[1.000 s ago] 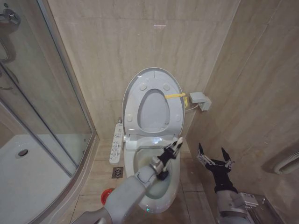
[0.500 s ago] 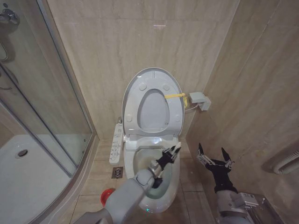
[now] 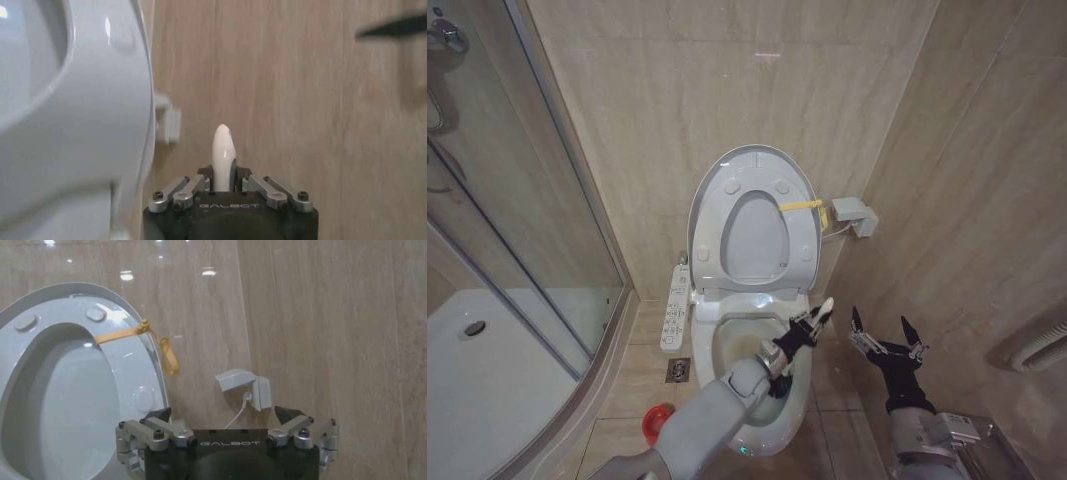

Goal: Open the toilet lid, clean the toilet bowl with a toilet brush, close the toilet lid, and flush.

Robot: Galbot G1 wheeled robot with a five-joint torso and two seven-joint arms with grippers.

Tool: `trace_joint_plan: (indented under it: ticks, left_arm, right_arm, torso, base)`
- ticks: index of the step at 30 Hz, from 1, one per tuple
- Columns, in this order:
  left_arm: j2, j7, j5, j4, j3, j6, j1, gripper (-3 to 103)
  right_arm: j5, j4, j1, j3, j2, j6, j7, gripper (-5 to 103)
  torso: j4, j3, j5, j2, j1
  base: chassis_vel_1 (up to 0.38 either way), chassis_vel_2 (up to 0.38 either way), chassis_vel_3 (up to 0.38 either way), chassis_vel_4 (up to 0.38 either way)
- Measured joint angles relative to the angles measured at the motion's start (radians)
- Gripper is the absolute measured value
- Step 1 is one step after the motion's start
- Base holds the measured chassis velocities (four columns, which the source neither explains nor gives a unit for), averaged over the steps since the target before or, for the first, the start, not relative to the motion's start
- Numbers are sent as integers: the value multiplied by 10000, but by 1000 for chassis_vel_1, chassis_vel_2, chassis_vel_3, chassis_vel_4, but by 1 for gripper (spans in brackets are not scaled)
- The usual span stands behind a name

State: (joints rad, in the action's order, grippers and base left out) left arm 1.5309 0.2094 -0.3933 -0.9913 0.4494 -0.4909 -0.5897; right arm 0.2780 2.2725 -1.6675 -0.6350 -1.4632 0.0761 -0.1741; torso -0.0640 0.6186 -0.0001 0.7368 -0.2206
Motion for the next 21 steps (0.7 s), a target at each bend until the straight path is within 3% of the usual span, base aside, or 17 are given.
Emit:
trace_joint_plan:
  ticks: [3, 6, 11, 15, 21]
  left_arm:
    - [8, 145, 25, 988, -174, -107, 10, 22]
    - [-105, 96, 37, 1244, -297, -109, 132, 22]
    - [-299, -527, -58, 353, -320, 195, 278, 22]
    - [-164, -596, -290, -436, -220, 225, 283, 22]
    - [-105, -284, -399, 122, -63, 107, 227, 21]
  right_arm:
    - [0, 0, 0, 0, 0, 0, 0, 100]
    - [-1, 0, 0, 0, 0, 0, 0, 100]
    - [0, 0, 0, 0, 0, 0, 0, 100]
    - [0, 0, 0, 0, 0, 0, 0, 100]
    - [0, 0, 0, 0, 0, 0, 0, 100]
  torso:
    - [3, 0, 0, 0, 0]
    - [3, 1, 0, -1, -1]
    - [3, 1, 1, 0, -1]
    - [-4, 0, 0, 0, 0]
    - [-1, 0, 0, 0, 0]
  base:
    - [0, 0, 0, 0]
    - [0, 0, 0, 0]
    - [0, 0, 0, 0]
    - [0, 0, 0, 0]
    - [0, 0, 0, 0]
